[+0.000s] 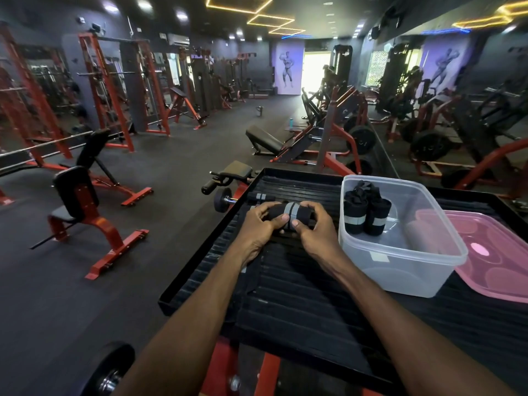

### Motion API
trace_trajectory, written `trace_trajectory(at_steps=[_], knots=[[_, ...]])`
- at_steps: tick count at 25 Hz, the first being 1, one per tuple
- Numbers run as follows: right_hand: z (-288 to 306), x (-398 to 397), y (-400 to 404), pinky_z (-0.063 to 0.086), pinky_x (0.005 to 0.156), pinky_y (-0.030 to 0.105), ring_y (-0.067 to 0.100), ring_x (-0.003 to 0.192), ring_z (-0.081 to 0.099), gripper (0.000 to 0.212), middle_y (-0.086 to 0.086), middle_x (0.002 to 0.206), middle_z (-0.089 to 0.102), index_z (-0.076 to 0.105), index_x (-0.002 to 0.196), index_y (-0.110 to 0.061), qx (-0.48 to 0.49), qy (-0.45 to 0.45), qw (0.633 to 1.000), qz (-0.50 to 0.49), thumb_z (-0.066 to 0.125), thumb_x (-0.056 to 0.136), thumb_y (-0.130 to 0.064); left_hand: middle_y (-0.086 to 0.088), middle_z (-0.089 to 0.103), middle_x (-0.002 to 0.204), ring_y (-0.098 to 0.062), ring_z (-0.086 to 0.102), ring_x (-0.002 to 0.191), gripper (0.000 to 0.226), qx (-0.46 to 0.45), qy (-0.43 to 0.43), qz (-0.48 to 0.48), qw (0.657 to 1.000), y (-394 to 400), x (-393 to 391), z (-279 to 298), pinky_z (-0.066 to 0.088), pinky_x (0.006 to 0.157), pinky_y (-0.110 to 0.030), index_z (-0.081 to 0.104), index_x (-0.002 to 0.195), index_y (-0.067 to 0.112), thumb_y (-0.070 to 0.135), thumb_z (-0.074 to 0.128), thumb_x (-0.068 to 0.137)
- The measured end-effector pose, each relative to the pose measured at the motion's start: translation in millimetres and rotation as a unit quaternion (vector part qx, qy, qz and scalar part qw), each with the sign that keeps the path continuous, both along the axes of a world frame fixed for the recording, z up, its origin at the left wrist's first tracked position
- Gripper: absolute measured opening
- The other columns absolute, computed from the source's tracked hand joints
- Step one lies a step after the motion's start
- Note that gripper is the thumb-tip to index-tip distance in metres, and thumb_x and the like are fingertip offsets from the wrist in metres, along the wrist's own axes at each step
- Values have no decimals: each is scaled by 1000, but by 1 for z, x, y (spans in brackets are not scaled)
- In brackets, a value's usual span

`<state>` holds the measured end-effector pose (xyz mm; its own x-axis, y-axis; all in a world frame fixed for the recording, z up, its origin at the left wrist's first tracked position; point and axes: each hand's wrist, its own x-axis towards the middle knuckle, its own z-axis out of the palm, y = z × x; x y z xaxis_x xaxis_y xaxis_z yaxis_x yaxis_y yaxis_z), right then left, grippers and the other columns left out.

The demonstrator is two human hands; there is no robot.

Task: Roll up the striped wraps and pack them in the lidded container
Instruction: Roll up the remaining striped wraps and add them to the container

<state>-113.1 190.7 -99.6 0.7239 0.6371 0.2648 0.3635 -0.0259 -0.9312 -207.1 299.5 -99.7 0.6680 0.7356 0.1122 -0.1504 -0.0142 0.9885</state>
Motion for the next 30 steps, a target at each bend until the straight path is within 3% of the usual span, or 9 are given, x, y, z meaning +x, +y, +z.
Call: trace_trajectory(at_steps=[2,6,9,12,17,19,23,26,30], knots=[[-1,1,1,52,95,41,21,110,62,44,-1,117,63,53,128,-22,-22,32,999,21,71,87,-21,-5,72,105,-18,67,97,33,30,3,8,1000,1,-1,0,56,90,-35,70,101,26,-3,71,85],[-4,-3,1,53,94,50,26,108,62,35,6,119,59,42,123,-30,-57,9,996,67,57,93,-41,3,66,103,-12,63,96,38,74,15,-15,997,-4,-4,1,54,91,-27,67,111,18,-10,66,85],[-5,0,1,45,101,46,26,117,53,37,12,128,51,42,130,-21,-67,-37,996,52,53,97,-34,-2,67,107,-16,65,99,38,-1,1,-54,999,-5,-1,1,53,93,-32,65,119,12,-8,65,87],[-4,2,0,41,101,35,23,121,49,32,12,130,49,45,130,-14,-59,-37,997,40,52,100,-22,-10,71,102,-20,68,92,26,-109,-17,-99,989,-5,4,0,54,84,-34,64,120,6,10,63,94],[-2,1,2,47,99,42,22,117,53,43,7,132,48,45,129,-25,-94,15,994,50,56,93,-45,-9,70,94,-18,66,78,15,-45,46,-47,997,-7,5,1,53,64,-30,65,109,6,14,58,99],[-1,0,4,48,100,47,25,117,54,45,11,133,49,44,127,-25,-92,32,994,50,51,92,-53,-10,69,101,-20,64,84,17,-13,48,-37,998,-4,6,0,52,69,-33,65,113,8,8,57,98],[0,-10,3,43,88,28,21,118,48,30,12,133,42,45,125,-17,-52,57,996,52,46,102,-37,-4,65,106,-19,60,101,12,-7,58,-57,997,-9,6,-1,49,95,-38,62,109,19,20,53,101],[3,-16,1,49,81,34,21,108,58,37,11,127,57,53,116,-23,7,195,978,74,35,102,-53,-1,65,109,-17,62,100,21,44,83,-28,995,-11,8,-1,51,84,-34,58,115,19,33,52,102],[6,-7,-1,41,59,30,33,91,66,77,17,107,72,65,115,-13,88,409,904,85,26,92,-75,-6,64,119,-17,62,98,38,38,71,40,996,-9,11,-2,52,70,-29,57,122,12,41,58,97]])
